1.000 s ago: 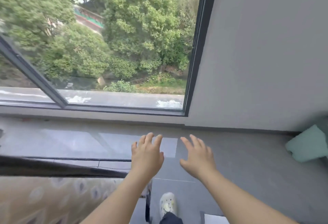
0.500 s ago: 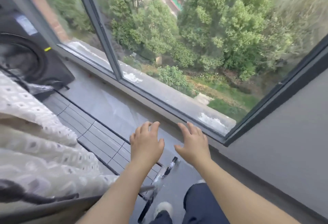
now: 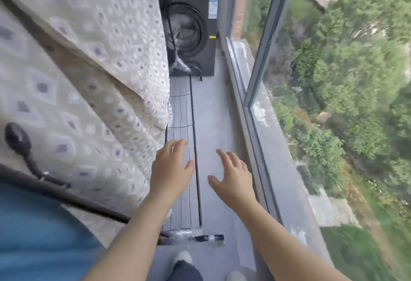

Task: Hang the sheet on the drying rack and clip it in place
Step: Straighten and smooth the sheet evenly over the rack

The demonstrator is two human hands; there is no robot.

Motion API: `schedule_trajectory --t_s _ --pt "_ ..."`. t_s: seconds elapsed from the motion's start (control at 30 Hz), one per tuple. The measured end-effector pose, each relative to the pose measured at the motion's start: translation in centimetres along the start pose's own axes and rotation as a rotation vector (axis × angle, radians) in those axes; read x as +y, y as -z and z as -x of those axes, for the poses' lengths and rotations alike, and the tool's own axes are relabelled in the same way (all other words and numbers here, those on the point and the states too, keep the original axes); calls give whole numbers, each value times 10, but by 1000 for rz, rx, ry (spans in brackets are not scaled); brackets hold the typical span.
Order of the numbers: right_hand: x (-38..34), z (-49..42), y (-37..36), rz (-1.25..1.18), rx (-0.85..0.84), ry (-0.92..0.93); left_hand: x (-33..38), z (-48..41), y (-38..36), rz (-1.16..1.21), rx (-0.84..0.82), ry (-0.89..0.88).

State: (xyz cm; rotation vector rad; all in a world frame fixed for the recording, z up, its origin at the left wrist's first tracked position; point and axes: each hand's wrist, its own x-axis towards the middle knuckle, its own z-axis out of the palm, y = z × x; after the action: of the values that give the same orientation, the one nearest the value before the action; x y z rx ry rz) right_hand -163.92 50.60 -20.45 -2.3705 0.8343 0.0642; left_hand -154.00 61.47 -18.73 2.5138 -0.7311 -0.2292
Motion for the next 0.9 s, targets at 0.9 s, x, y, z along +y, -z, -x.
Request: schedule_trajectory --t_s 0.9 --pt "-161 -202 43 -89 -159 733 -22 -144 124 703 857 420"
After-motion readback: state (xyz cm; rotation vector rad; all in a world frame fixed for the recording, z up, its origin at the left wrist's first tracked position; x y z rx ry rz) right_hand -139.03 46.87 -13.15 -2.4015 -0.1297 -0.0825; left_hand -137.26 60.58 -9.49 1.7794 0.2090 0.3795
